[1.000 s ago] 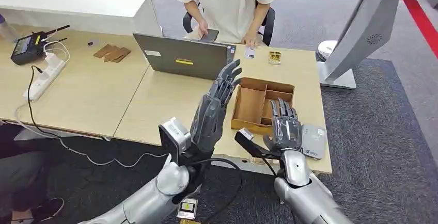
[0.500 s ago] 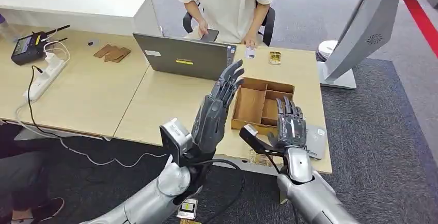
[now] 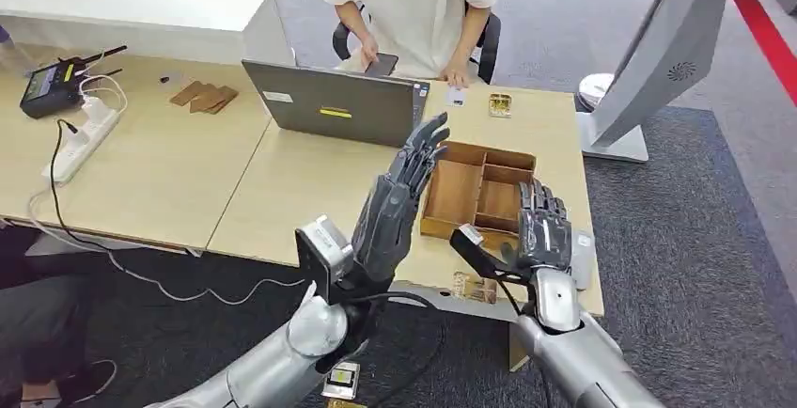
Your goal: Pass the card to the sensor for recognition and then transmit it.
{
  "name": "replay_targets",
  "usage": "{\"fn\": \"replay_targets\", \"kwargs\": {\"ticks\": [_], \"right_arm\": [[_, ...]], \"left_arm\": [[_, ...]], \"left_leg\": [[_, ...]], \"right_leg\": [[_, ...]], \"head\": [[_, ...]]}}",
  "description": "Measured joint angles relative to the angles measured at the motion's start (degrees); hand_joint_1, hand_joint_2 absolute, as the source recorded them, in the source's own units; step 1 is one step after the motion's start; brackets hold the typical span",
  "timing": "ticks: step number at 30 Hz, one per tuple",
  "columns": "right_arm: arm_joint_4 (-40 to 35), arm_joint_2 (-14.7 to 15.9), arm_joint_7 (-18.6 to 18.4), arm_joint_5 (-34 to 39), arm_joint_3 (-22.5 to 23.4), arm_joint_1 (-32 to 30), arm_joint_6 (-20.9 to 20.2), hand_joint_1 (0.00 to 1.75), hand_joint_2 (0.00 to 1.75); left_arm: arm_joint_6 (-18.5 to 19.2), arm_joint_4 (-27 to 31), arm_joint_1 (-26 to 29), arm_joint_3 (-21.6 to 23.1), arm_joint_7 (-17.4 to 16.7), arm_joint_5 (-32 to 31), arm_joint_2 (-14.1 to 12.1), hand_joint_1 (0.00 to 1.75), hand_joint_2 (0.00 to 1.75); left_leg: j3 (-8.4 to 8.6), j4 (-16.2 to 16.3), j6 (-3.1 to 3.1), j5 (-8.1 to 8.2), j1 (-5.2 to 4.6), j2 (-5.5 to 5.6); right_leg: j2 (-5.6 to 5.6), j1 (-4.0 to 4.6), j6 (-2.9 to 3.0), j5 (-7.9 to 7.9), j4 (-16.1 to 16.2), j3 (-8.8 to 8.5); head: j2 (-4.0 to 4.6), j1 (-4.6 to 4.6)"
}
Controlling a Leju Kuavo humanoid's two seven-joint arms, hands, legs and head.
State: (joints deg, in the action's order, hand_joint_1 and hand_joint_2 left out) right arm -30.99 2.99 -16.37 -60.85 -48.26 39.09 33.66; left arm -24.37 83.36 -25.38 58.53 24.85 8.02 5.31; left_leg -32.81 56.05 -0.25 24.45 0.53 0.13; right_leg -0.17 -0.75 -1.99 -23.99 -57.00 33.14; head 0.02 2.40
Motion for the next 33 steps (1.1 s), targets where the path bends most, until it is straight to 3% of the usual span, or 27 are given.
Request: {"fn": "replay_targets", "kwargs": {"ticks": [14,33], "right_arm": [[0.83,0.18,2.08,0.18,0.13,0.33,0.46,0.0,1.75],[1.35,-2.34,3.19,0.11,0.07,0.29,0.11,0.0,1.75]], "left_arm": [[1.25,-1.68,-0.08,-0.13,0.59,0.02,0.79,0.0,0.0],[1.9,-3.21,-0.67,-0.17,1.4,0.37,1.33,0.0,0.0]], "left_leg": [[0.0,0.0,0.0,0.0,0.0,0.0],[0.0,0.0,0.0,0.0,0.0,0.0]], "right_leg": [[0.0,0.0,0.0,0.0,0.0,0.0],[0.0,0.01,0.0,0.0,0.0,0.0]], "head": [[0.0,-0.02],[0.0,0.0]]}}
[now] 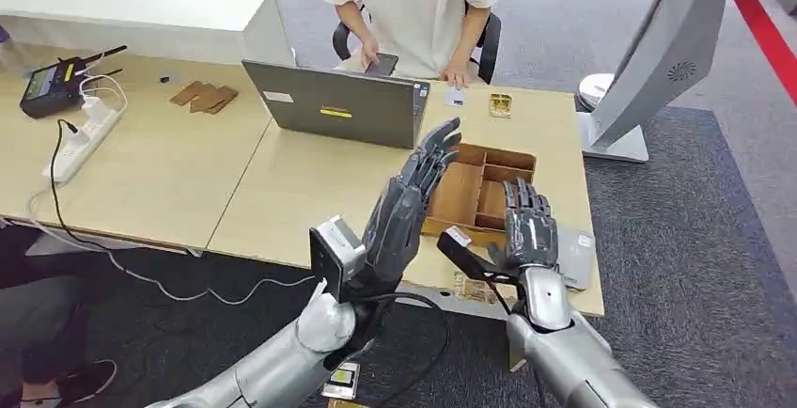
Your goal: Pass the card to the sensor for recognition and then transmit it.
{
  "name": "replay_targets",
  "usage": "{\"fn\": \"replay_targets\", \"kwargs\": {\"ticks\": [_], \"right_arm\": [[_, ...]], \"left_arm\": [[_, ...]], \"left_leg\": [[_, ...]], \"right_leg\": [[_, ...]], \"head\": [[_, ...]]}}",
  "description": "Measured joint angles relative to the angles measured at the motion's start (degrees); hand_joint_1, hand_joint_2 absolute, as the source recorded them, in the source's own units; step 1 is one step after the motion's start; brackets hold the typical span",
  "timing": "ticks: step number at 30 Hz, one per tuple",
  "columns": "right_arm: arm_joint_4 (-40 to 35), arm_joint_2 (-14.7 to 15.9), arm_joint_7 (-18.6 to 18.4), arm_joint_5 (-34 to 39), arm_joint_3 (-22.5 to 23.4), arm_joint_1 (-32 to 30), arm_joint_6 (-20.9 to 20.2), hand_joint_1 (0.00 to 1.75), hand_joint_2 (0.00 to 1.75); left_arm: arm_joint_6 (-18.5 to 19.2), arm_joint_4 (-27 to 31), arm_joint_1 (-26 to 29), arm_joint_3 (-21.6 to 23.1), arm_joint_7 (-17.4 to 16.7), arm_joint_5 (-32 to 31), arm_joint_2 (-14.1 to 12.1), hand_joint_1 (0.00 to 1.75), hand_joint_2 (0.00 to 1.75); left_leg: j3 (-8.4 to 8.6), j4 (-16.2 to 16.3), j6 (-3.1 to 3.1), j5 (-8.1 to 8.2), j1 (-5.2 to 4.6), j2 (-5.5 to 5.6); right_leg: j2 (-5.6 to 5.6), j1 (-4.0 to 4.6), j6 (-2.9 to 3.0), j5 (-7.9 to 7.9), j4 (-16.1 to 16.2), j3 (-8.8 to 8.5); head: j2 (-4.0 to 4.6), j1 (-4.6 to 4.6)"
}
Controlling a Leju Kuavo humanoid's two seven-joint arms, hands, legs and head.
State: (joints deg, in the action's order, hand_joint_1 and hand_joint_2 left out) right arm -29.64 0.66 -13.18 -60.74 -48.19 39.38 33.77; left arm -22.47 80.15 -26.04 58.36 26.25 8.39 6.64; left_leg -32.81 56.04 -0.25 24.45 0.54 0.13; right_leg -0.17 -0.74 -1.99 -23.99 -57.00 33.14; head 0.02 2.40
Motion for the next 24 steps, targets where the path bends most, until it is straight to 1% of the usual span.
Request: {"fn": "replay_targets", "kwargs": {"ticks": [5,6,7,8,9,15,24], "right_arm": [[-0.02,-0.28,-0.24,-0.04,-0.07,-0.03,-0.64,0.0,1.75],[0.0,-0.35,-0.35,-0.04,-0.07,-0.04,-0.85,0.16,1.75],[0.0,-0.41,-0.42,-0.02,-0.07,-0.04,-0.96,0.28,1.75],[0.0,-0.44,-0.46,0.02,-0.07,-0.04,-1.07,1.55,1.75],[0.0,-0.46,-0.46,0.07,-0.07,-0.04,-1.29,1.75,1.75],[0.0,-0.44,-0.46,1.18,-0.07,-0.06,-2.6,1.75,1.75],[-0.02,-0.28,-0.46,1.97,0.02,-0.06,-2.99,1.75,1.75]], "left_arm": [[-0.81,0.0,-0.04,0.02,0.0,0.33,0.04,0.0,0.0],[-0.85,0.0,-0.05,0.04,0.0,0.5,0.04,0.0,0.0],[-0.94,0.0,-0.07,0.04,0.0,0.57,0.04,0.0,0.0],[-1.01,0.0,-0.08,0.07,0.0,0.63,0.04,0.0,0.0],[-1.09,0.0,-0.09,0.07,0.0,0.68,0.04,0.0,0.0],[-1.88,0.04,-0.1,0.07,0.0,1.05,0.04,0.0,0.0],[-1.75,0.07,-0.11,0.22,-0.04,1.12,0.04,0.0,0.0]], "left_leg": [[0.0,0.0,0.0,0.0,0.0,0.0],[0.0,0.0,0.0,0.0,0.0,0.0],[0.0,0.0,0.0,0.0,0.0,0.0],[0.0,0.0,0.0,0.0,0.0,0.0],[0.0,0.0,0.0,0.0,0.0,0.0],[0.0,0.0,0.0,0.0,0.0,0.0],[0.01,0.0,0.0,0.0,0.0,0.0]], "right_leg": [[0.0,0.0,0.0,0.0,0.0,0.0],[0.0,0.0,0.0,0.0,0.0,0.0],[0.0,0.0,0.0,0.0,0.0,0.0],[0.0,0.0,0.0,0.0,0.0,0.0],[0.0,0.0,0.0,0.0,0.0,0.0],[0.0,0.0,0.0,0.0,0.0,0.0],[0.0,0.0,0.0,0.0,0.0,0.0]], "head": [[0.0,0.0],[0.0,0.0],[0.0,0.0],[0.0,0.0],[0.0,0.0],[0.0,0.0],[0.0,0.0]]}}
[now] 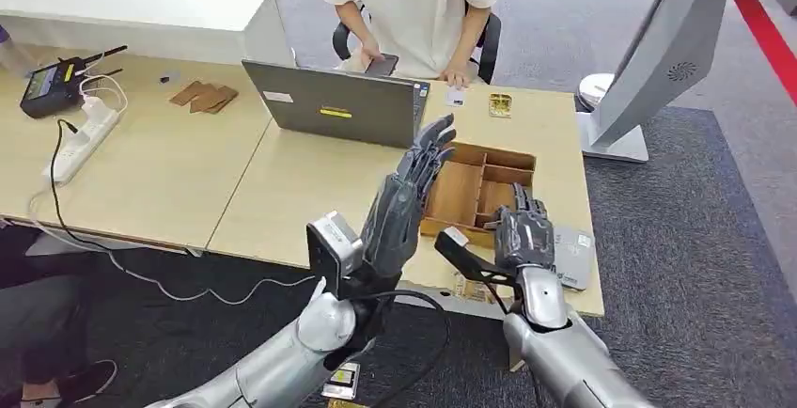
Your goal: Pass the card to the sensor for recognition and then transmit it.
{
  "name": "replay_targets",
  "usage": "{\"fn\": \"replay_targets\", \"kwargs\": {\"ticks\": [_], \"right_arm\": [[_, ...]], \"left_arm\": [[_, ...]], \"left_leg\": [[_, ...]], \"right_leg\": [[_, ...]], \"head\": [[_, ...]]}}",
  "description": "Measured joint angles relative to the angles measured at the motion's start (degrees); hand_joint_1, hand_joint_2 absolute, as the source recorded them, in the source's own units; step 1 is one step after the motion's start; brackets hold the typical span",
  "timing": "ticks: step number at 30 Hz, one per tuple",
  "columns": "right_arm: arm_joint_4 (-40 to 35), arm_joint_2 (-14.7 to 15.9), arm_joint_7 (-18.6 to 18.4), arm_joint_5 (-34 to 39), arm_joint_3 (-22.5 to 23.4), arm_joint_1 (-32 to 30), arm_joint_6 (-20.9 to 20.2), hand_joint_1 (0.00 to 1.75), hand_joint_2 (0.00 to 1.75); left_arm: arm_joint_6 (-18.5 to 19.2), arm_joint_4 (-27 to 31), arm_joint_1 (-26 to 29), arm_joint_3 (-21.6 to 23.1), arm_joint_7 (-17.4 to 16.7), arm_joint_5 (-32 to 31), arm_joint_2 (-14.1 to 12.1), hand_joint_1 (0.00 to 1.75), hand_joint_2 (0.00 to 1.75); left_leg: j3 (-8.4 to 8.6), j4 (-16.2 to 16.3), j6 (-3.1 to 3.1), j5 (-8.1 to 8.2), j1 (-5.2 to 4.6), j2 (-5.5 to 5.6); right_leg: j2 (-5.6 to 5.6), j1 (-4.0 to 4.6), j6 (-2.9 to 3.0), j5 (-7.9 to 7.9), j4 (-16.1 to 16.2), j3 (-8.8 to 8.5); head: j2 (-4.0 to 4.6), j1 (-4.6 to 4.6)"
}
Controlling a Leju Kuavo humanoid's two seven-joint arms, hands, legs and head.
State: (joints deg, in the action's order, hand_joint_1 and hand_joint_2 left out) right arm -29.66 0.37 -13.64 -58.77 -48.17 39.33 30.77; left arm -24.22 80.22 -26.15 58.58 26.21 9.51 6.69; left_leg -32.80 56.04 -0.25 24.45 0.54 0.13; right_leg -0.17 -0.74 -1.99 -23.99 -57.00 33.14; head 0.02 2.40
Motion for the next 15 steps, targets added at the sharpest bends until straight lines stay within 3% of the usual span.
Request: {"fn": "replay_targets", "kwargs": {"ticks": [15], "right_arm": [[-0.68,1.09,1.33,0.35,0.0,-0.84,1.68,1.75,1.75]], "left_arm": [[0.44,0.61,0.03,-0.07,-1.27,-0.72,-0.02,0.0,0.0]], "left_leg": [[0.0,0.0,0.0,0.0,0.0,0.0]], "right_leg": [[0.0,0.0,0.0,0.0,0.0,-0.01]], "head": [[0.0,0.0]]}}
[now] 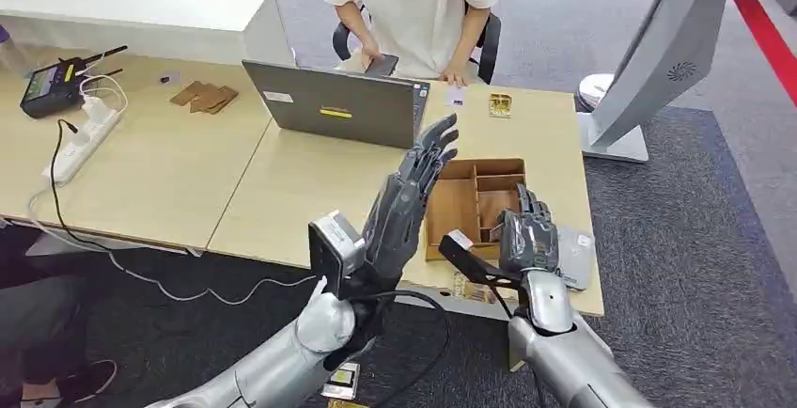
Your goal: Pass the card to the sensor for recognition and then transmit it.
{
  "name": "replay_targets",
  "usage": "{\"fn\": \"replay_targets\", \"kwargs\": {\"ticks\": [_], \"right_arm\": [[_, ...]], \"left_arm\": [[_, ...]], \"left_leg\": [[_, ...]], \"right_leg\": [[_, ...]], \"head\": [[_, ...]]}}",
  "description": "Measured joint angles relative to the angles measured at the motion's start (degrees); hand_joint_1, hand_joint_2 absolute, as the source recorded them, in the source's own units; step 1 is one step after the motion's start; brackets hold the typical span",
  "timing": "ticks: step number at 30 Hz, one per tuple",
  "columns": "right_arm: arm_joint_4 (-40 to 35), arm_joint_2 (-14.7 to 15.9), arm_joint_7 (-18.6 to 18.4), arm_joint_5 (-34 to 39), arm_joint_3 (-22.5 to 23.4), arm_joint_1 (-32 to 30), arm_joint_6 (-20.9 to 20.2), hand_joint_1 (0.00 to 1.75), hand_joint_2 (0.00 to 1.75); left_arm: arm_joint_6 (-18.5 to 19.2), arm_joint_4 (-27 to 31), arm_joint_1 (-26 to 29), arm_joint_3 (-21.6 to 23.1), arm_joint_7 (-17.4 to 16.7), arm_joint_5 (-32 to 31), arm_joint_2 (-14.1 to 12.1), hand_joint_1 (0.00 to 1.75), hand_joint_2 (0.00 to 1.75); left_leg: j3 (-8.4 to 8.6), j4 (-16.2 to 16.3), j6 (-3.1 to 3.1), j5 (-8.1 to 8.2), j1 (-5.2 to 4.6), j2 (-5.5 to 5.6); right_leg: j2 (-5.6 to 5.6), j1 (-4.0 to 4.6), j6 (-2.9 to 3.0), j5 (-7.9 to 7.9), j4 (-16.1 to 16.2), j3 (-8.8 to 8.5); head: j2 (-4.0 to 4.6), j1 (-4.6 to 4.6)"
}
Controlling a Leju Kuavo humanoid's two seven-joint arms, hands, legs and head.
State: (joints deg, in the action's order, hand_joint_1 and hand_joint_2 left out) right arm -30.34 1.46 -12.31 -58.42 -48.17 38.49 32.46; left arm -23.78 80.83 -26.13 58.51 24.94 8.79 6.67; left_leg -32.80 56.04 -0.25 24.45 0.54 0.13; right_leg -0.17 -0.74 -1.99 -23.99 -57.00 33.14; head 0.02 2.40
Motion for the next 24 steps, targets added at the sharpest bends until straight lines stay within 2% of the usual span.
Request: {"fn": "replay_targets", "kwargs": {"ticks": [8,14,24], "right_arm": [[-1.33,0.33,-0.09,-0.13,0.0,-0.77,1.99,1.75,1.75],[-5.15,0.72,-1.81,-2.49,0.2,0.1,6.29,1.75,1.75],[-18.58,2.86,-5.64,-8.33,3.02,3.47,3.85,1.75,1.75]], "left_arm": [[0.64,0.0,0.04,0.0,0.33,-0.02,0.02,0.0,0.0],[0.64,-0.18,0.03,0.09,0.76,0.31,0.02,0.0,0.0],[0.57,-0.7,-0.32,0.24,1.4,0.87,0.09,0.0,0.0]], "left_leg": [[-0.01,0.0,0.0,0.0,0.0,0.0],[-0.01,0.0,0.0,0.0,0.0,-0.01],[0.01,0.0,0.0,0.0,0.0,-0.01]], "right_leg": [[0.0,0.0,0.0,0.0,0.0,0.01],[0.0,0.0,0.0,0.0,0.0,0.01],[0.0,0.0,0.0,0.01,0.0,0.01]], "head": [[0.0,0.0],[0.0,0.0],[0.0,0.0]]}}
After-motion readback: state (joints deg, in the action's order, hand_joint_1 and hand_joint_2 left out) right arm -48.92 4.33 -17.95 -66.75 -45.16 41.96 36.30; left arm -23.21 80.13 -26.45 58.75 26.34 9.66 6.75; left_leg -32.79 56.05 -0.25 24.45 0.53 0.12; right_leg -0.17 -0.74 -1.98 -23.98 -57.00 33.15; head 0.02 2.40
